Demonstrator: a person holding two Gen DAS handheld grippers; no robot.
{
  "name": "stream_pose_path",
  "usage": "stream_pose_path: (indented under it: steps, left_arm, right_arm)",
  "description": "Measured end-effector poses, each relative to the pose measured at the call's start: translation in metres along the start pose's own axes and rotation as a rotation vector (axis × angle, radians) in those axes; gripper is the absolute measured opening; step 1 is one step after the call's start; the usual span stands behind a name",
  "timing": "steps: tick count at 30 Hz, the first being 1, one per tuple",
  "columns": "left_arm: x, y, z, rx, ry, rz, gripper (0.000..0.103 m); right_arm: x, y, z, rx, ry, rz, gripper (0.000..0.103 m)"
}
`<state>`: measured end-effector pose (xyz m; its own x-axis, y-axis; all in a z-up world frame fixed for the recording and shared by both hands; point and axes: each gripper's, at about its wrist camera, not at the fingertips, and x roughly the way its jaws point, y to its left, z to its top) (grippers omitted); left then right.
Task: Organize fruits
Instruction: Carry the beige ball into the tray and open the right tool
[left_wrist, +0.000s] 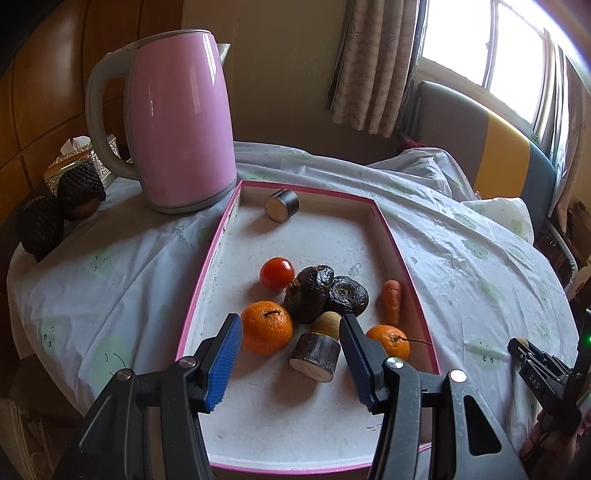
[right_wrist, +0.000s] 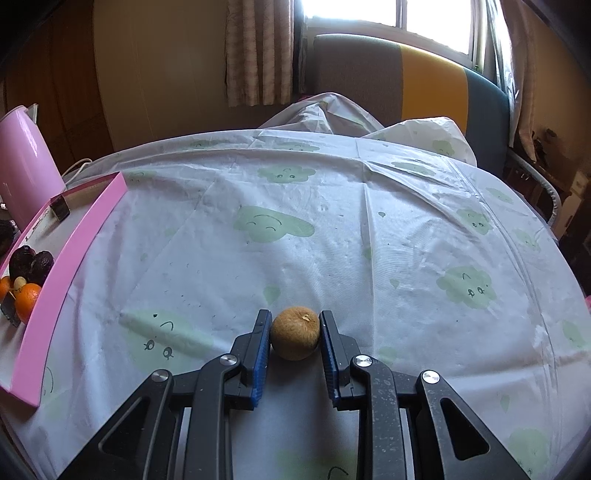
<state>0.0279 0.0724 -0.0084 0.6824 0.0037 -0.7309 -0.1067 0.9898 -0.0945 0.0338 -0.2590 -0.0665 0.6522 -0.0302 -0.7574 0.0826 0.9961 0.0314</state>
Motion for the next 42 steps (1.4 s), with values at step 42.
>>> stream_pose_path:
  steps: [42]
  left_arm:
    - [-0.013, 0.045, 0.002, -0.084, -0.023, 0.058, 0.055]
  right_arm:
    - [0.007, 0.215, 0.067, -0.261, 0.083, 0.424, 0.027]
